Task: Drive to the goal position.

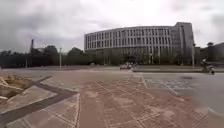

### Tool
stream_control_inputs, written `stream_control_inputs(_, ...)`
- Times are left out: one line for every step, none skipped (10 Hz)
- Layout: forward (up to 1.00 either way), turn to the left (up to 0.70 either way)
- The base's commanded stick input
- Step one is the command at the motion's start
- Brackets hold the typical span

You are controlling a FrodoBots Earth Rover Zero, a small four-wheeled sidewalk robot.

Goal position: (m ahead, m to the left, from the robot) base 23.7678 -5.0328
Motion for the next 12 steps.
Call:
stream_control_inputs(0.70, 0.00)
stream_control_inputs(0.70, 0.00)
stream_control_inputs(0.70, 0.00)
stream_control_inputs(0.70, 0.00)
stream_control_inputs(0.70, 0.00)
stream_control_inputs(0.70, 0.00)
stream_control_inputs(0.70, 0.00)
stream_control_inputs(0.70, 0.00)
stream_control_inputs(0.70, 0.00)
stream_control_inputs(0.70, 0.00)
stream_control_inputs(0.70, 0.00)
stream_control_inputs(0.70, 0.00)
